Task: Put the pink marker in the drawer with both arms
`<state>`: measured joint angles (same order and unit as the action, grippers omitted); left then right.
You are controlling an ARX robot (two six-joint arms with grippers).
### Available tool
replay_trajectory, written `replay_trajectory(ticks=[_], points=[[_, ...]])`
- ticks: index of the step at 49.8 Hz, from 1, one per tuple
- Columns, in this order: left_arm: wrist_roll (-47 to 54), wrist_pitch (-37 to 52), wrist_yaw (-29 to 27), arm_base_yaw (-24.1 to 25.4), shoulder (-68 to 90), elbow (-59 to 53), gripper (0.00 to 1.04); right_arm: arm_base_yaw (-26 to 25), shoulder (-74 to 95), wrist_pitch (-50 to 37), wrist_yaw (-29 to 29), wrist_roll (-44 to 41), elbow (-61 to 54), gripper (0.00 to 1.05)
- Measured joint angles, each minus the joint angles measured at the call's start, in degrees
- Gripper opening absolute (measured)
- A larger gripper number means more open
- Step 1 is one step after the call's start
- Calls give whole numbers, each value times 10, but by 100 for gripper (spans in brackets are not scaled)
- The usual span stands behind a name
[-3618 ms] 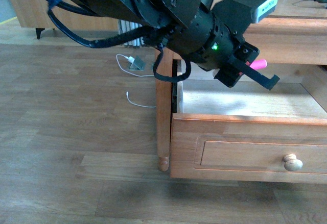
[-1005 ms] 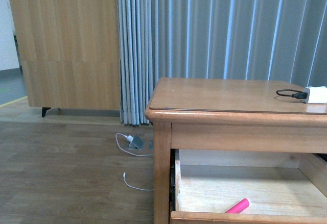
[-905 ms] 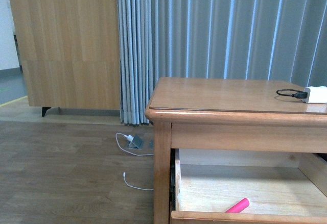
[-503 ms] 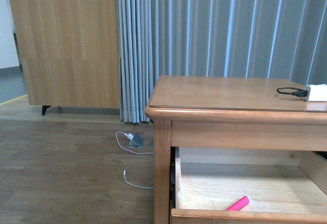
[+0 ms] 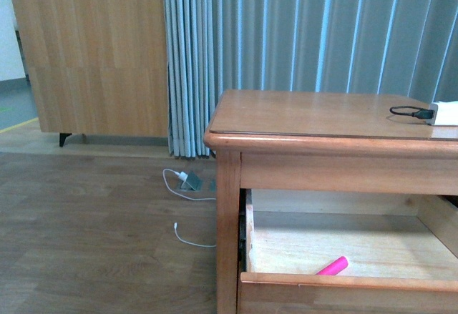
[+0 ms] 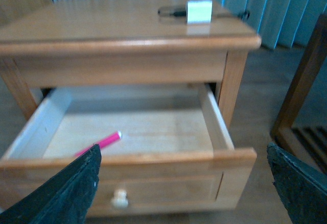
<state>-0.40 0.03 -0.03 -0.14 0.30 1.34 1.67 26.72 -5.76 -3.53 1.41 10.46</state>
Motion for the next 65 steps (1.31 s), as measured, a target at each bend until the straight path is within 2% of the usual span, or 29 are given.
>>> replay_trajectory(ticks=[2, 7, 11, 15, 16, 20, 25, 36, 51, 65], points=[[0, 0, 0, 0, 0, 0, 45, 8, 19, 60, 9, 3, 12, 96], [0, 0, 0, 0, 0, 0, 67, 6, 100, 121, 64, 5, 34, 96], [0, 0, 0, 0, 0, 0, 83, 12, 178, 113, 92, 5, 51, 96], [0, 0, 0, 0, 0, 0, 99, 31, 249, 68, 89, 5, 70, 96], [1, 0, 0, 0, 0, 0, 100, 38, 273, 56, 85, 4, 80, 96], [1, 0, 0, 0, 0, 0, 98, 57, 347, 31, 81, 0, 114, 96], [1, 0, 0, 0, 0, 0, 99, 76, 447, -21, 49, -7, 149, 96], [1, 0, 0, 0, 0, 0, 99, 95, 589, -102, 15, 1, 202, 96], [1, 0, 0, 0, 0, 0, 99, 81, 719, -199, -14, 12, 276, 96], [1, 0, 0, 0, 0, 0, 99, 58, 830, -250, -34, 6, 371, 96]])
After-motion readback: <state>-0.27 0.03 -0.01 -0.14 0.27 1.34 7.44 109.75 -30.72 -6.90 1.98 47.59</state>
